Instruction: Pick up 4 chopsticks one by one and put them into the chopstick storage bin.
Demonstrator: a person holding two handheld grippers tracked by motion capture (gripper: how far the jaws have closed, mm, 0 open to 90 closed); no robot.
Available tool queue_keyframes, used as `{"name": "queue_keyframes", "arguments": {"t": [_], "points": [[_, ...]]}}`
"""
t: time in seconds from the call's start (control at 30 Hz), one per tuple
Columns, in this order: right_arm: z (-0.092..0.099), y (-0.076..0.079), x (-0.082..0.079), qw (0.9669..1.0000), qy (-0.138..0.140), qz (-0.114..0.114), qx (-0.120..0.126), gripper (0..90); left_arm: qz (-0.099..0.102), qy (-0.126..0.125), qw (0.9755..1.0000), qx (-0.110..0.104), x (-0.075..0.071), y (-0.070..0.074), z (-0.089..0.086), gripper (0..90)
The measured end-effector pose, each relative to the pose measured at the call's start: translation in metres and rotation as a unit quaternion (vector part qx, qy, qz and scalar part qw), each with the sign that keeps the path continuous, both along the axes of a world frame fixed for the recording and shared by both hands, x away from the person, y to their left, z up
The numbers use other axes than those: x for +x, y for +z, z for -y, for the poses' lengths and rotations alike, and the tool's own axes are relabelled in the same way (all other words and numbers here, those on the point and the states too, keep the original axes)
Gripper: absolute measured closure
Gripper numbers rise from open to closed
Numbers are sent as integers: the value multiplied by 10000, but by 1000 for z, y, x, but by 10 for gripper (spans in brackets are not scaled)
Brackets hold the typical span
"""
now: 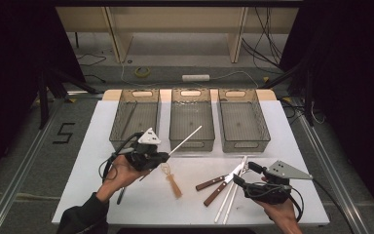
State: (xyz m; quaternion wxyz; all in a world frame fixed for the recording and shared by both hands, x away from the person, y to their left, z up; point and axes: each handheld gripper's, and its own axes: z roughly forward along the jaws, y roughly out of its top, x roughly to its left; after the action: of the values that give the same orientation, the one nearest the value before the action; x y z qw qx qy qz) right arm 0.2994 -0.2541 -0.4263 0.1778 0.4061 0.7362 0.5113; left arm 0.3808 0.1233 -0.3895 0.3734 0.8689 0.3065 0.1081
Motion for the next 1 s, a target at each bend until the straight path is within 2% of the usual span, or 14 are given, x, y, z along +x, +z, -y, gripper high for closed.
{"name": "queue_keyframes", "arguments": {"t": [0.23,0.57,0.83,1.0], "points": [[0,0,0,10000,11,-7,-12,267,66,325,9994,-66,10,1,-18,852],[0,-1,0,10000,-2,-36,-28,267,105,733,9971,-146,23,3,-39,852],[0,-1,0,9999,-69,-109,-93,270,181,1073,9939,-190,36,7,-54,852],[0,-3,1,9993,-232,-231,-193,279,196,1260,9916,-204,44,8,-62,852]]}}
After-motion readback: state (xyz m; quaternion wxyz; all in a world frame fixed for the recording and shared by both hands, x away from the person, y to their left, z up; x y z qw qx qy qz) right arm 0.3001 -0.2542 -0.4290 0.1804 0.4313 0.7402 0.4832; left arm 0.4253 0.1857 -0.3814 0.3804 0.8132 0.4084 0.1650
